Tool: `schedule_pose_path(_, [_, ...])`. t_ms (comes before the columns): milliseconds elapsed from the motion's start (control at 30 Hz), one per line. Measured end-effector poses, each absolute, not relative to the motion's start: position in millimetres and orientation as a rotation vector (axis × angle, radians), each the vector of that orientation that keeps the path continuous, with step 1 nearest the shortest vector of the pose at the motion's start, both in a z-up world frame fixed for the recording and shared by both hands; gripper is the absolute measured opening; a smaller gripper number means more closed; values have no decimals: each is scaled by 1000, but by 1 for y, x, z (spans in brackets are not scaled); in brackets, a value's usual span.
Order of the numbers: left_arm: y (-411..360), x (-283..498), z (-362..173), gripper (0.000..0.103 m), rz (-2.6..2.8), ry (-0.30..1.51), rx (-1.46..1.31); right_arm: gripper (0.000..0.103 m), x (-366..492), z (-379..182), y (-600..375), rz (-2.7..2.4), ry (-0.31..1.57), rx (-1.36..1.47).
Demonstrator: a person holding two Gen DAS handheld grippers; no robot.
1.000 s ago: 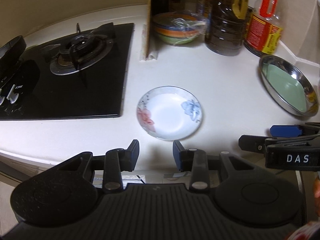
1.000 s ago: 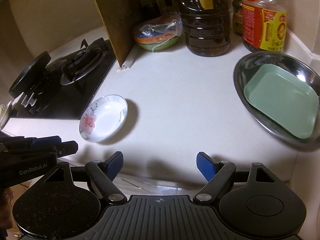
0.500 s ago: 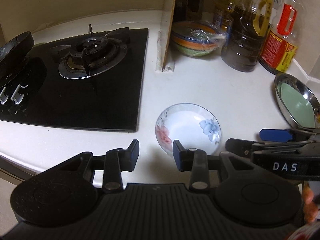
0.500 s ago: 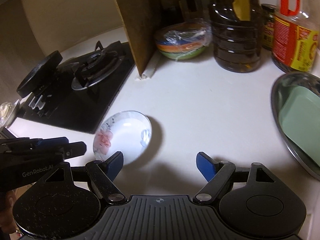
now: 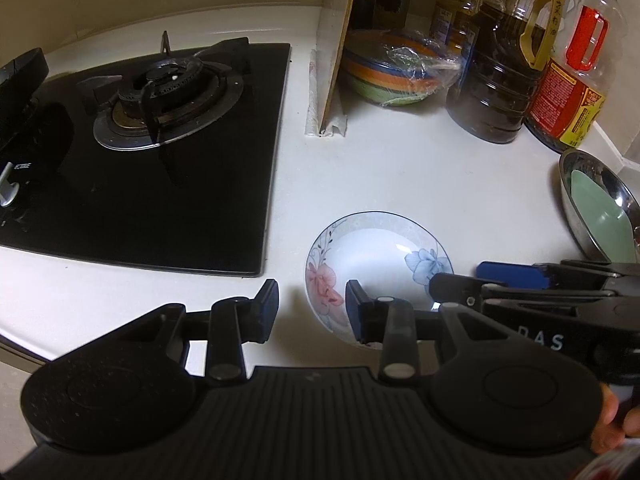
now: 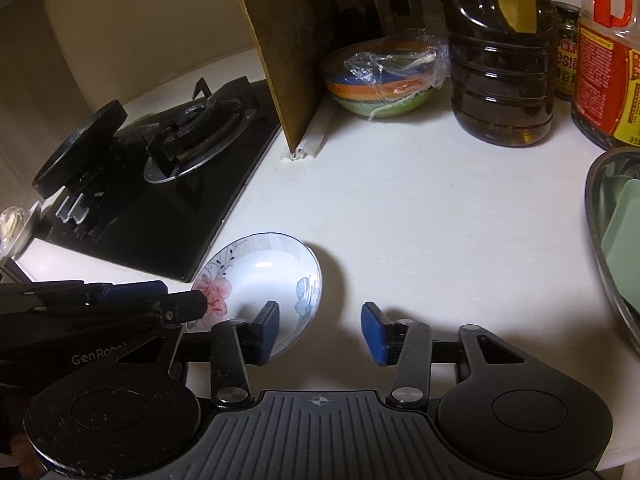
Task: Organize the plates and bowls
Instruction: 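Close both grippers on the rim of the floral plate, then lift the floral plate and lower it onto the green tray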
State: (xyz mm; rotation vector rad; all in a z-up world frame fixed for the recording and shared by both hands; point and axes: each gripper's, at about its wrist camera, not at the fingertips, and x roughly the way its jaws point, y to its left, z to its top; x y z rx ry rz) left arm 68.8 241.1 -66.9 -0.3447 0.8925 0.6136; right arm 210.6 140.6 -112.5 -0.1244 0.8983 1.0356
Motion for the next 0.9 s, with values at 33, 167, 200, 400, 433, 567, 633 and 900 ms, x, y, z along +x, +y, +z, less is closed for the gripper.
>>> schedule_pose_path(33, [242,70,-68,34,613,894,-344,42,210,-114,141,1037,898,-124])
schedule_pose_path(167, [246,72,-72,33,616,891,-347,40,209,-118,144,1035,897,-122])
schedule_pose_path(200, [247,72,-73,33,615,892,-349,40,209,-119,144,1033,899,-121])
schedule_pose_path(400, [250,73,-79,24,604,890,-373,31,206,-123,146,1029,891,-114])
schedule_pose_path(433, [251,73,-79,22,601,889,-374,28,206,-123,146,1025,888,-114])
schedule_pose_path(567, [250,75,-82,18,589,890,-373,22,209,-125,145,1016,889,-98])
schedule_pose_path(633, [249,76,-83,16,583,891,-370,18,209,-125,145,1017,888,-93])
schedule_pose_path(900, [247,80,-83,12,567,895,-348,10,207,-123,146,1010,864,-103])
